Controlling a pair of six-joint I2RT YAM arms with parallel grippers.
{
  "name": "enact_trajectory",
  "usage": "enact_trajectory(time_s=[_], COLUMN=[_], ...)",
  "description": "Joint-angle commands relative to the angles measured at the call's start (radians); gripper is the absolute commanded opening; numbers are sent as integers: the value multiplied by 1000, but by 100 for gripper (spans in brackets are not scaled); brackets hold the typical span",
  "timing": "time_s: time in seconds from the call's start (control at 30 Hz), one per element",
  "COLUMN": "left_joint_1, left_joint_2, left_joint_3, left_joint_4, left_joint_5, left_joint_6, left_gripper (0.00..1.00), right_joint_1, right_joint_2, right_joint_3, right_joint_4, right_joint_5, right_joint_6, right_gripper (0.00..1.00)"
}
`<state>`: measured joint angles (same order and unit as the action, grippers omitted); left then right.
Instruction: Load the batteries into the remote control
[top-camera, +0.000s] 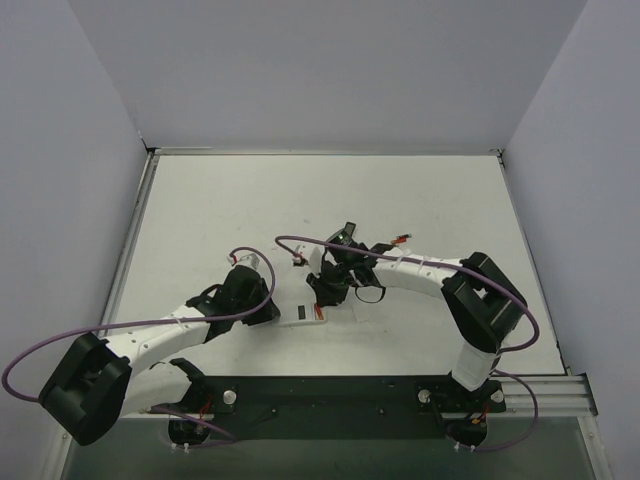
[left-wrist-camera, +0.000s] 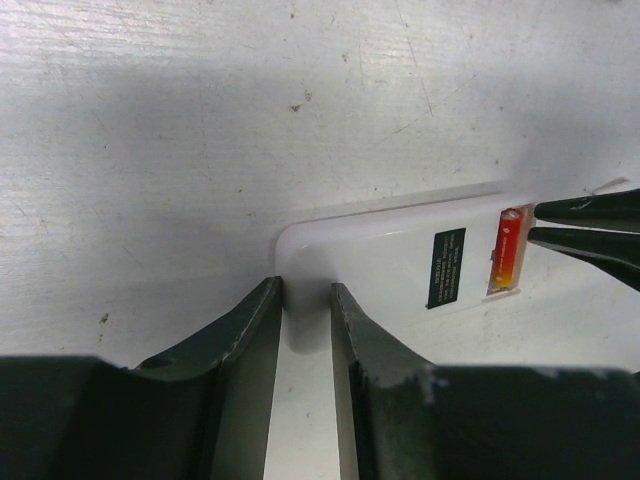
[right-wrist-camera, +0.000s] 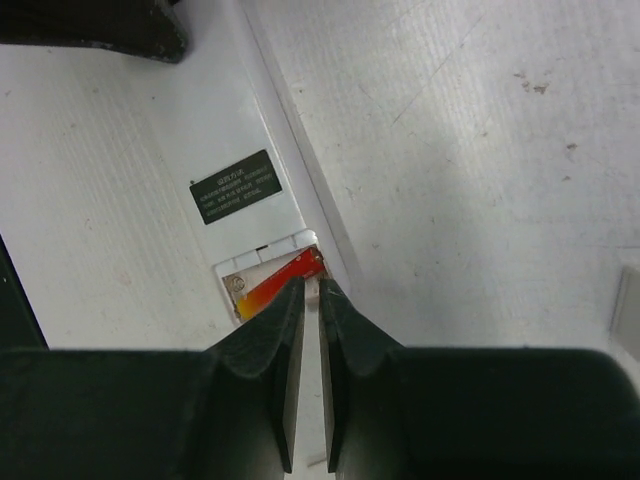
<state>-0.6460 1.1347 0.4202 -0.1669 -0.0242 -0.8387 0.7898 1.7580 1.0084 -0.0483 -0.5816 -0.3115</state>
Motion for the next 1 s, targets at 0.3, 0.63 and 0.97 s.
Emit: enact_trajectory(time_s=[0.3,0.63,0.97], left_joint_1=[-11,-17,-24], left_joint_2=[-15,-18,-19], left_joint_3=[-15,-15,-14], left_joint_4=[23,33,38], left_joint_5=[59,72,75], left_joint_6=[-14,-17,-20], left_gripper=[34,34,34], right_joint_1=[80,146,164], right_joint_2=[-146,-72,32], right_joint_3=[91,153,211], right_joint_4=[-103,-314,-349], right_joint_5=[439,505,513], right_joint_6=[561,703,729], right_gripper=[19,13,9])
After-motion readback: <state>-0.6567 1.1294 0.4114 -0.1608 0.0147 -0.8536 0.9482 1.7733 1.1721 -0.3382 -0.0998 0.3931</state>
